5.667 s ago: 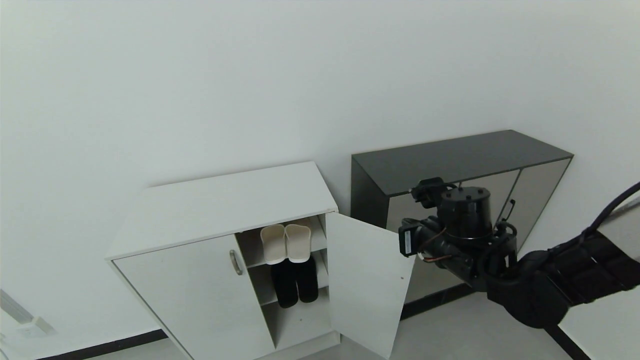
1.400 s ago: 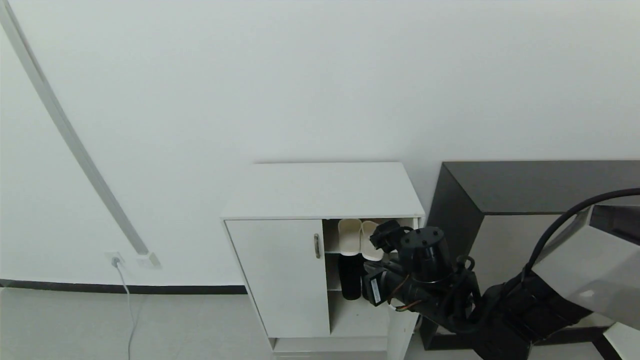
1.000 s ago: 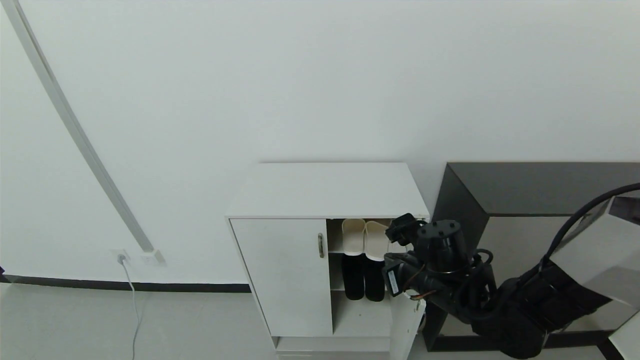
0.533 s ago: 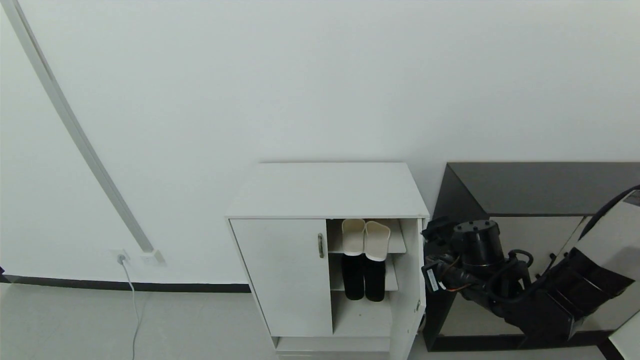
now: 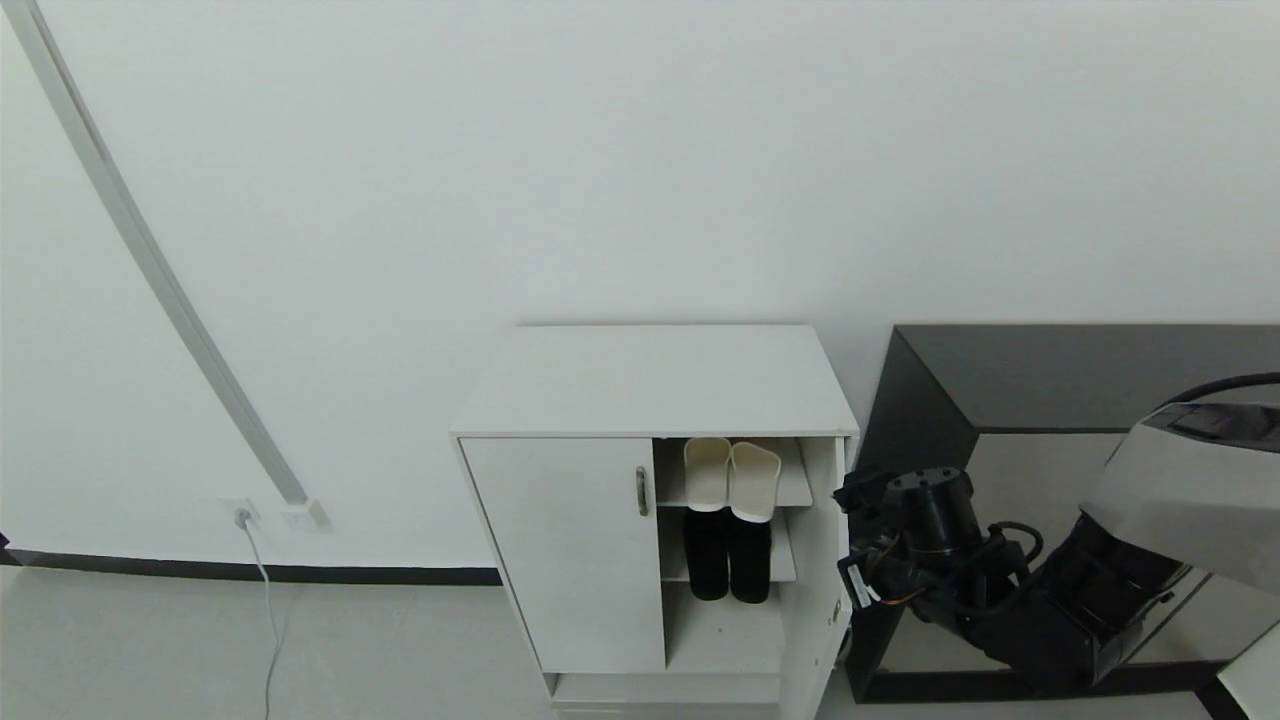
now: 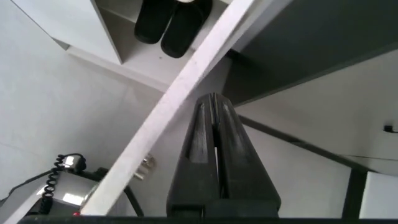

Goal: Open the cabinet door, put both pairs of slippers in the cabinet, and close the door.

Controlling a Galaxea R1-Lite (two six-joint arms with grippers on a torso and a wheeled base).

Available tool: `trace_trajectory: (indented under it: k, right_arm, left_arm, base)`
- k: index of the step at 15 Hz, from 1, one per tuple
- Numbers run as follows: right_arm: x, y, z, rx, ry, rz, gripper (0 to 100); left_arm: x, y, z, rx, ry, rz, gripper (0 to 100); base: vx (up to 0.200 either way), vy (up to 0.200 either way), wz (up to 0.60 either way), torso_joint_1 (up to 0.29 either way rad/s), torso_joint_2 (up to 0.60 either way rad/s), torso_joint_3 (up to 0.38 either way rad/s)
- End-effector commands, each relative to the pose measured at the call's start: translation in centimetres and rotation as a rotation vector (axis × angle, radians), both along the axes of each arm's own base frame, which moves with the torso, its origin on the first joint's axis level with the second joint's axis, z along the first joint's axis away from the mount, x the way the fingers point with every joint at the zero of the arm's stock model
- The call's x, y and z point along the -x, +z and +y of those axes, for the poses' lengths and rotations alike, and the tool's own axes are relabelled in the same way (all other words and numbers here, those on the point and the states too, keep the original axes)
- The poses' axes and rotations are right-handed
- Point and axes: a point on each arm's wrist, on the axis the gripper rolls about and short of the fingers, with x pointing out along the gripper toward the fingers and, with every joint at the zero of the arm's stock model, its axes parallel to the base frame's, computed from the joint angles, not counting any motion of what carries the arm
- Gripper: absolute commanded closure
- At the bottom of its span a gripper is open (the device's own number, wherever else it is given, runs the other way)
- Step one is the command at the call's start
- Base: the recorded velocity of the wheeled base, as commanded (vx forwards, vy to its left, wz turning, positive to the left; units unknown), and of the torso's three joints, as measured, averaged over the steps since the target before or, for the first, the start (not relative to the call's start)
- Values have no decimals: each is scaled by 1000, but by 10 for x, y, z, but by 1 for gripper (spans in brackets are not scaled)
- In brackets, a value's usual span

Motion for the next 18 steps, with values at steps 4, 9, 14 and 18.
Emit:
trace_trajectory:
  k: [4, 9, 14, 18]
  right_arm:
    - [-11, -11, 10, -45, 48, -7, 100]
    - [-29, -17, 25, -150, 52, -11, 100]
    - [-64, -25, 43, -211, 37, -77, 100]
    - [-88, -35, 53, -233, 35, -118, 100]
  left_arm:
    - [0, 0, 0, 1, 0, 1, 100]
    - [0, 0, 0, 1, 0, 1, 100]
    - [0, 0, 0, 1, 0, 1, 100]
    - [0, 0, 0, 1, 0, 1, 100]
  base:
    - [0, 0, 0, 0, 0, 0]
    - [0, 0, 0, 0, 0, 0]
    - [0, 0, 0, 0, 0, 0]
    - [0, 0, 0, 0, 0, 0]
